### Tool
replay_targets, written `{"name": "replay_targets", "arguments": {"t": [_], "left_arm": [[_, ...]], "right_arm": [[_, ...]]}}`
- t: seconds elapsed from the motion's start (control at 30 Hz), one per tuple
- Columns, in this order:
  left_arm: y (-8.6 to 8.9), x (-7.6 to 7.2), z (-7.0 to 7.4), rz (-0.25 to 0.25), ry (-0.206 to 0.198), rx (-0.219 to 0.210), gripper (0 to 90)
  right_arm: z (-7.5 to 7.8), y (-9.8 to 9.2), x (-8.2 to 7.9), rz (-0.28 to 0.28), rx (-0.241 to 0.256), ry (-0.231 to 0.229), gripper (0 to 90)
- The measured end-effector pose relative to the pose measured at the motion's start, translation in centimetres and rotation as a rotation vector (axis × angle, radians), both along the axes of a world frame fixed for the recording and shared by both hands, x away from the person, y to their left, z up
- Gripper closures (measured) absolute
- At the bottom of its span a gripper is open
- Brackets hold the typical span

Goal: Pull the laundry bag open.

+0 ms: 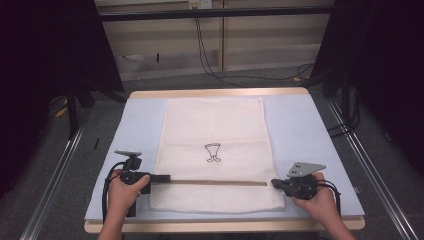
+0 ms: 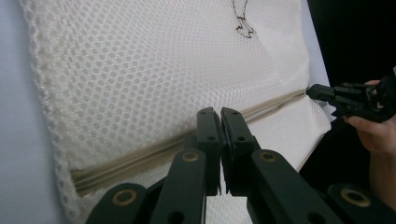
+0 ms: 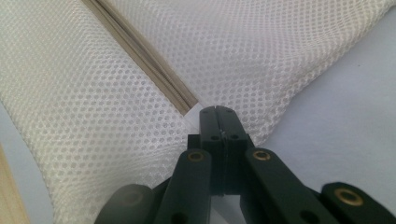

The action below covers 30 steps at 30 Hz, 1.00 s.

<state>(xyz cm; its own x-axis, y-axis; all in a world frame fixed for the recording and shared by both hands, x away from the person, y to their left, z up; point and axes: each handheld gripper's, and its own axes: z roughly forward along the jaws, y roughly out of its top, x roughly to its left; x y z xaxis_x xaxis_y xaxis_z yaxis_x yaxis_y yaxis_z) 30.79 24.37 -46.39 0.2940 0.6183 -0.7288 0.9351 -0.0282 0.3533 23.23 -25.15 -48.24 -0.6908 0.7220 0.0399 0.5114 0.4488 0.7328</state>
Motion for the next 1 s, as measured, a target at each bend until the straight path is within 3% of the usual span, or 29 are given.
{"name": "replay_targets", "arguments": {"t": [0.33, 0.37, 0.4, 0.43, 0.47, 0.53, 0.57, 0.63, 0.8, 0.87, 1.0], "left_arm": [[1.4, -0.2, -0.2, 0.029, 0.001, -0.027, 86.9], [1.8, -0.3, -0.2, 0.039, -0.006, -0.015, 86.8], [2.2, -0.4, 0.0, 0.068, -0.016, 0.033, 87.9], [2.9, -0.5, 0.1, 0.105, -0.040, 0.117, 90.0], [3.8, -0.5, 0.2, 0.131, -0.034, 0.126, 90.0], [5.3, -0.6, 0.1, 0.167, -0.022, 0.057, 90.0], [6.0, -0.7, 0.1, 0.189, -0.014, 0.049, 90.0], [6.5, -0.8, 0.2, 0.180, -0.017, 0.022, 90.0], [4.9, -0.8, 0.1, 0.124, 0.014, -0.073, 90.0], [4.0, -0.7, -0.1, 0.090, 0.038, -0.076, 85.2], [2.8, -0.5, -1.2, 0.088, 0.075, -0.047, 75.1]], "right_arm": [[0.0, 0.0, 0.0, 0.007, -0.002, -0.001, 90.0], [0.0, 0.0, 0.0, 0.007, -0.002, 0.000, 90.0], [0.0, 0.0, 0.0, 0.008, -0.003, 0.000, 90.0], [0.0, 0.0, 0.0, 0.007, -0.003, 0.001, 90.0], [0.0, 0.0, 0.0, 0.007, -0.003, 0.000, 90.0], [0.0, 0.0, 0.0, 0.010, -0.003, 0.000, 90.0], [0.0, 0.0, 0.1, 0.008, -0.002, 0.000, 90.0], [0.0, -0.1, 0.1, 0.011, -0.004, 0.003, 90.0], [0.0, -0.1, 0.1, 0.011, 0.000, 0.007, 90.0], [0.1, 0.0, 0.1, 0.008, -0.004, 0.006, 90.0], [0.0, 0.0, 0.1, 0.010, -0.001, 0.005, 90.0]]}}
